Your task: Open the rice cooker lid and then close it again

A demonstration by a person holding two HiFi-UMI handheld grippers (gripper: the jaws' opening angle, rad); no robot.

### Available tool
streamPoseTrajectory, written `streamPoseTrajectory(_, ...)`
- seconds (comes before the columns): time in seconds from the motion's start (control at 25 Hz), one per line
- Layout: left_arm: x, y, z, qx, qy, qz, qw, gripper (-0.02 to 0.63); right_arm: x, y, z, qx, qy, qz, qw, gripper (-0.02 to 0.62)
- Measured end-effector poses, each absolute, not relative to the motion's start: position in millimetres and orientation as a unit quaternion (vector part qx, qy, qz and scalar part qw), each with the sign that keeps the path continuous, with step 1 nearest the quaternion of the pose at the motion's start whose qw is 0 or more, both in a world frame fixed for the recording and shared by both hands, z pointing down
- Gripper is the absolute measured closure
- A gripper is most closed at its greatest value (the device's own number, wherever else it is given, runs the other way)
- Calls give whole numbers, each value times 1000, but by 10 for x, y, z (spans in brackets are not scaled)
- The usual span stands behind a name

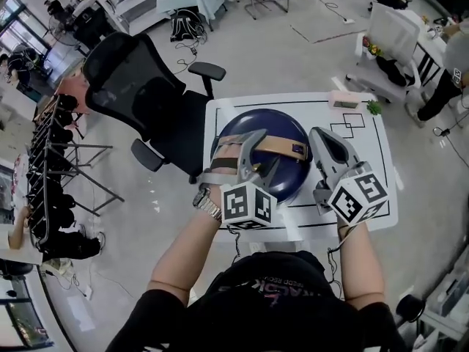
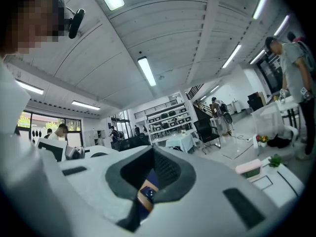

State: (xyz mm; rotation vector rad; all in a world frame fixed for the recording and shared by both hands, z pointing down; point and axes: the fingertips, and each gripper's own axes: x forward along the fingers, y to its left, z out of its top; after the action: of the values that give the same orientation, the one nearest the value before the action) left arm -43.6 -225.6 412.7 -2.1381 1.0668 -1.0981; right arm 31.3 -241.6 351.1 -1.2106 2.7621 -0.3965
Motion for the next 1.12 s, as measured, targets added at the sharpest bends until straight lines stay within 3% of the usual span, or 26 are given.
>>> streamPoseTrajectory(0.28,-340,-2310,4260,-770,355,-446,287,398,334,-2382,3680,-408,901,-144,33,594)
streamPoseTrajectory(1.12,-310,-2307,4266,-758,353,-447,318,416,157,-2364,4111,-390,902,-182,-35,594)
